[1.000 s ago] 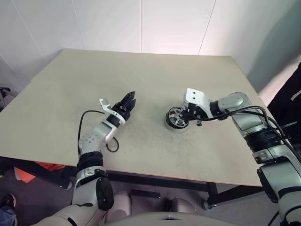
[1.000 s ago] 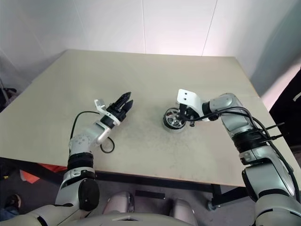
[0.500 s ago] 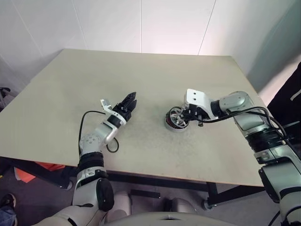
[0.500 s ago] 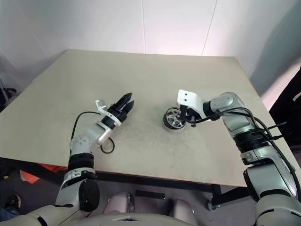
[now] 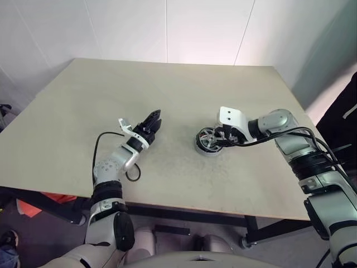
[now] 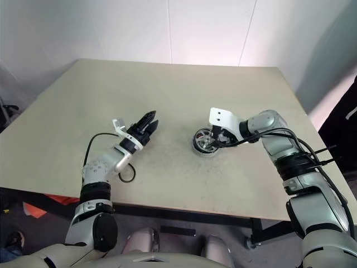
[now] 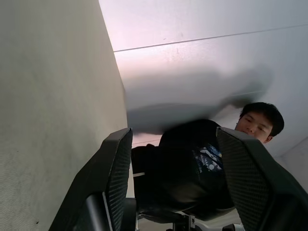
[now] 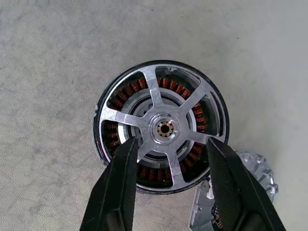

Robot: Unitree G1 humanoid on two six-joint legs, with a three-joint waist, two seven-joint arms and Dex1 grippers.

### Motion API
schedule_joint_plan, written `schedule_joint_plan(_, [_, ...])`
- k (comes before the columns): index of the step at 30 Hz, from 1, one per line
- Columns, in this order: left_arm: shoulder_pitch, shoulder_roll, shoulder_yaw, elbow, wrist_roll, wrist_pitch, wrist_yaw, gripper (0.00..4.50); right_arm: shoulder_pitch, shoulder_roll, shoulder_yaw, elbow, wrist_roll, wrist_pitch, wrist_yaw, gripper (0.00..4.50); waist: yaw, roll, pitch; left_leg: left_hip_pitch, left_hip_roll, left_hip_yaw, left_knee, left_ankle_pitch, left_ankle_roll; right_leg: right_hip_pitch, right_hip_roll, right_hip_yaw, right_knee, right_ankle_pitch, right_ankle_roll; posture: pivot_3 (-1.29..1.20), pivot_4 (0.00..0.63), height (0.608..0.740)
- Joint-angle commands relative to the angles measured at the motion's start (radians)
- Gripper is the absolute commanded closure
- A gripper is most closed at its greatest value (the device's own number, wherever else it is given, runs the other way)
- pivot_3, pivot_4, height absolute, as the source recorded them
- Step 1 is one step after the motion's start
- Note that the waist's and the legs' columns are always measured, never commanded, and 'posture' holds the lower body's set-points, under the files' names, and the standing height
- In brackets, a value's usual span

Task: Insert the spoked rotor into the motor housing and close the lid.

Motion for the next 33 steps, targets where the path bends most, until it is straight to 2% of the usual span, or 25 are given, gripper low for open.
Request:
schedule_joint_plan(1, [-0.006, 0.005, -0.016, -0.019, -0.001, -0.004, -0.019, 1.56, -0.029, 0.004, -0.064, -0.081, 0.05, 0.034, -0.006, 2.1, 0.0, 0.0, 0.0, 0.0, 0.0, 0.0, 0.0, 0.0, 0.0, 0.0, 0.0, 0.0, 0.0, 0.0, 0.0, 0.0, 0.0, 0.74])
schedule_joint_plan(10, [-0.015, 0.014, -0.03, -0.004, 0.007, 0.005, -0.026, 1.56, -0.028, 0.052, -0.123, -0.132, 0.102, 0.178, -0.088, 2.1, 0.0, 0.0, 0.0, 0.001, 0.0, 0.0, 0.0, 0.0, 0.0, 0.0, 0.0, 0.0, 0.001, 0.0, 0.0, 0.0, 0.0, 0.74])
schedule_joint_plan(13, [-0.016, 0.017, -0.036, -0.001, 0.007, 0.004, -0.027, 1.56, -0.029, 0.068, -0.117, -0.109, 0.093, 0.193, -0.123, 2.7, 0.0, 0.0, 0.0, 0.001, 0.0, 0.0, 0.0, 0.0, -0.001, 0.0, 0.0, 0.0, 0.001, 0.0, 0.0, 0.0, 0.0, 0.74])
schedule_joint_plan(18, [-0.016, 0.025, -0.037, 0.001, 0.008, -0.001, -0.026, 1.56, 0.05, 0.114, -0.081, -0.107, 0.094, 0.222, -0.153, 4.47, 0.0, 0.0, 0.0, 0.001, 0.0, 0.0, 0.0, -0.001, -0.003, 0.0, 0.0, 0.0, 0.001, 0.0, 0.0, 0.0, 0.0, 0.74])
schedule_joint_plan(24, [-0.02, 0.032, -0.036, 0.006, 0.009, -0.006, -0.025, 1.56, 0.101, 0.193, -0.046, -0.036, 0.053, 0.208, -0.235, 4.47, -0.002, 0.001, -0.001, 0.002, 0.0, 0.0, 0.0, -0.001, -0.004, 0.001, 0.0, 0.001, 0.001, 0.0, 0.0, 0.0, 0.0, 0.74])
schedule_joint_plan(33, [-0.02, 0.032, -0.042, 0.011, 0.019, -0.004, -0.03, 1.56, 0.045, 0.178, -0.127, -0.105, 0.125, 0.223, -0.223, 4.47, 0.0, 0.001, 0.0, 0.007, 0.0, 0.0, 0.0, 0.0, -0.006, 0.006, 0.0, 0.0, 0.001, 0.0, -0.001, 0.0, 0.0, 0.74])
